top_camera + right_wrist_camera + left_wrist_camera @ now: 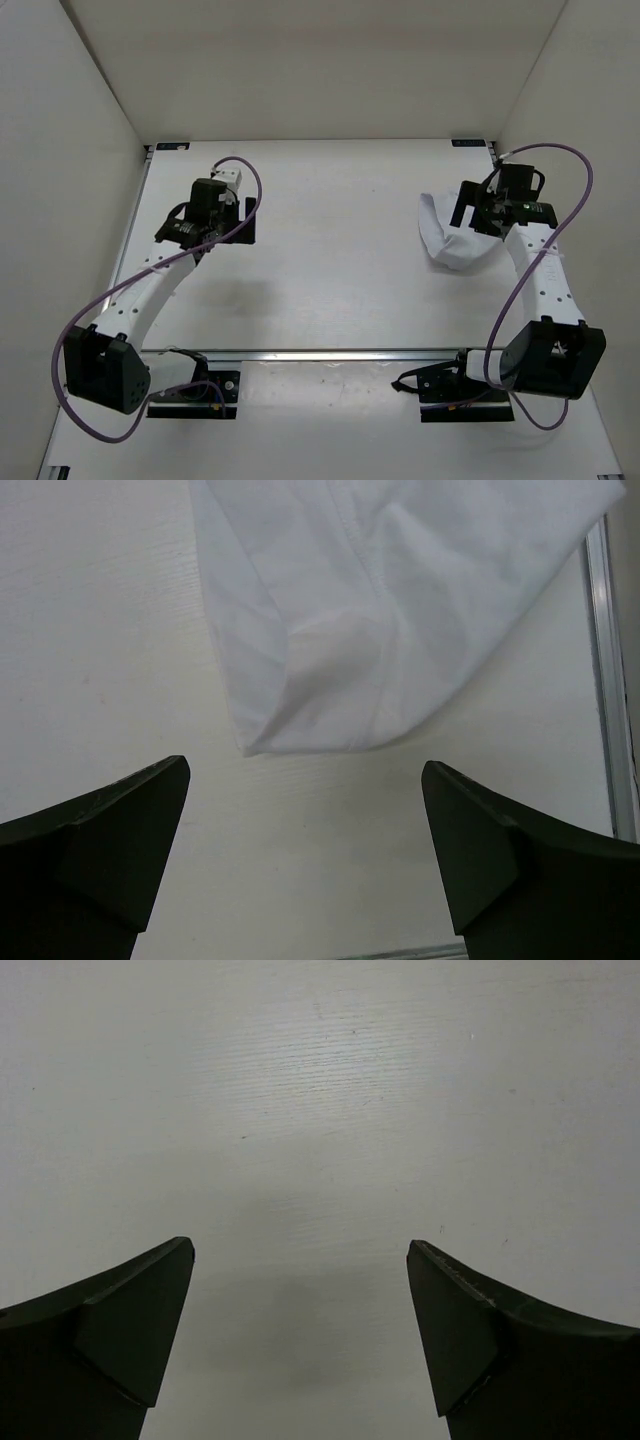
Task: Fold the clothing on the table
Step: Grab the skirt from the pile
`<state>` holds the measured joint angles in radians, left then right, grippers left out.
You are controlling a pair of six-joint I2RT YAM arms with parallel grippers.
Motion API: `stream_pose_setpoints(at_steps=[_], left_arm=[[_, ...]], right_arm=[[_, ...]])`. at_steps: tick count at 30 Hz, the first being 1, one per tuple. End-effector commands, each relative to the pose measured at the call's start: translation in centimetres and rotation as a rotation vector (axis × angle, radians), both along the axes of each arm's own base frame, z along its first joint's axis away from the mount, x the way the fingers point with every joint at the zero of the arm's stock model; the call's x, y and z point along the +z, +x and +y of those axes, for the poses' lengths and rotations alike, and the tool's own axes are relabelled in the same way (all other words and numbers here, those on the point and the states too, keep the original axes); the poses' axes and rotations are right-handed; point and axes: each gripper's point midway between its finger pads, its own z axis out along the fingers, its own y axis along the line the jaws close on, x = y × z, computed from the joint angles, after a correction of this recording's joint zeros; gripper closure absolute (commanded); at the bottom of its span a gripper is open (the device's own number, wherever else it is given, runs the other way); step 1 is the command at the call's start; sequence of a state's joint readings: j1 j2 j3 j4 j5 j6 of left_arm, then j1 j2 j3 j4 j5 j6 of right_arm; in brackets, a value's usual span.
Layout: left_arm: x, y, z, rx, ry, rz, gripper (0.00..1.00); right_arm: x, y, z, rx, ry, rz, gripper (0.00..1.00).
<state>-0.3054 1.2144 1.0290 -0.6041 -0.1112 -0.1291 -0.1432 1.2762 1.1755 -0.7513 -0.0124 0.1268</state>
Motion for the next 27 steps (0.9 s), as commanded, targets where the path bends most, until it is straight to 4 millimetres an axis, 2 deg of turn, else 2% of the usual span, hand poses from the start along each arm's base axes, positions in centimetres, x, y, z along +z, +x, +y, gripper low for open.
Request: stream_pose_setpoints(at_steps=[1,4,8,11,16,19,23,27], left_arm=[[1.4,0.8,-0.4,0.014,-0.029,-0.012,0.01],[1.4,1.0,-0.4,0.008,-0.013,-0.006,0.02],[1.1,1.4,-0.2,-0.001,0.016,-0.006,0.01],[0.3,1.6,-0.2,-0.005,0.005,0.021,0.01],[-0.6,2.0,-1.1,-0.009,-0.065,0.037,0.01],[-1.8,2.0,-0.5,-0.002,-0.061,0.066,0.01],[-2.6,2.4,-0.5,0.001,-0.051,0.086,0.02],[-2.5,2.8,-0.7,-0.002,-0.065,0.085,0.01]], right_arm=[[-0.3,1.2,0.2,0.018,-0.02,-0.04,0.01],[-1.0,1.3,-1.4,-0.036,-0.004,-0.033,0.01],[-0.6,2.2,-3.7,-0.101,-0.059,-0.038,0.0],[-1.5,3.0,-4.4,-0.095,-0.095,0.003,0.01],[-4.5,4.1,-3.7,-0.039,-0.152,0.088,0.01],[-5.6,5.3,-3.4,-0.036,-0.142,0.105,0.0],[-5.6,7.4,-1.9,-0.004,-0.063,0.069,0.01],[-7.0,7.6,-1.1,0.009,-0.058,0.098,0.03]])
